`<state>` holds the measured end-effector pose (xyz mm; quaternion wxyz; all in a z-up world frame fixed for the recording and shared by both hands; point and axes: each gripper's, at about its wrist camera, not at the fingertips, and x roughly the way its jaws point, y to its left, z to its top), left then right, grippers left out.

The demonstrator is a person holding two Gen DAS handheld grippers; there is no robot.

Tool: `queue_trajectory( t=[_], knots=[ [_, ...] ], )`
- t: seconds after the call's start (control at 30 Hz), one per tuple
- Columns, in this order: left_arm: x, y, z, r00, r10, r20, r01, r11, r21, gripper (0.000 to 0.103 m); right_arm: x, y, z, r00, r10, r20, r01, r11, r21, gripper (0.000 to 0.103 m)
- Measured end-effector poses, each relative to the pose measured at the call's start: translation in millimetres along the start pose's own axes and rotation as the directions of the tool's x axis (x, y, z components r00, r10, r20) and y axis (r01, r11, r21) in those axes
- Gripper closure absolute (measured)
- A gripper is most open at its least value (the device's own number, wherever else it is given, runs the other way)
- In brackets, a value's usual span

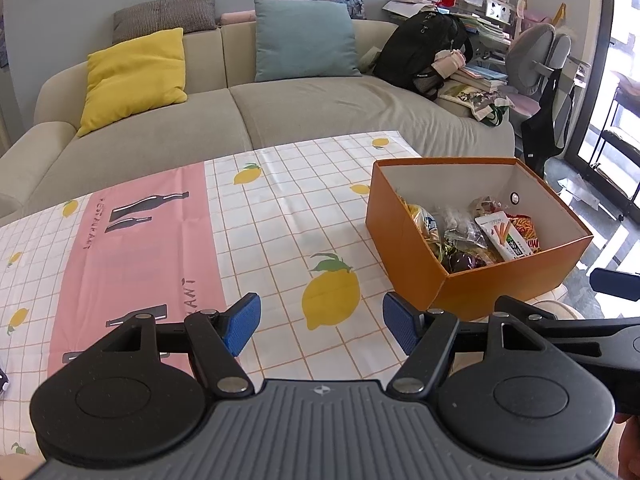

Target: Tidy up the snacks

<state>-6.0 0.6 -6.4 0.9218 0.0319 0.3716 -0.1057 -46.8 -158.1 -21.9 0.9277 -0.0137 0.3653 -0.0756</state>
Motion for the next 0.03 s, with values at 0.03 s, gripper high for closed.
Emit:
queue_trajectory(
  t=[0.03],
  knots=[
    [0.0,0.0,0.0,1.0,0.001,0.001,-0.001,1.0,0.001,0.021,-0.1,0.1,-0.5,1.0,0.0,-0.001,0.0,1.0,0.0,0.008]
  ],
)
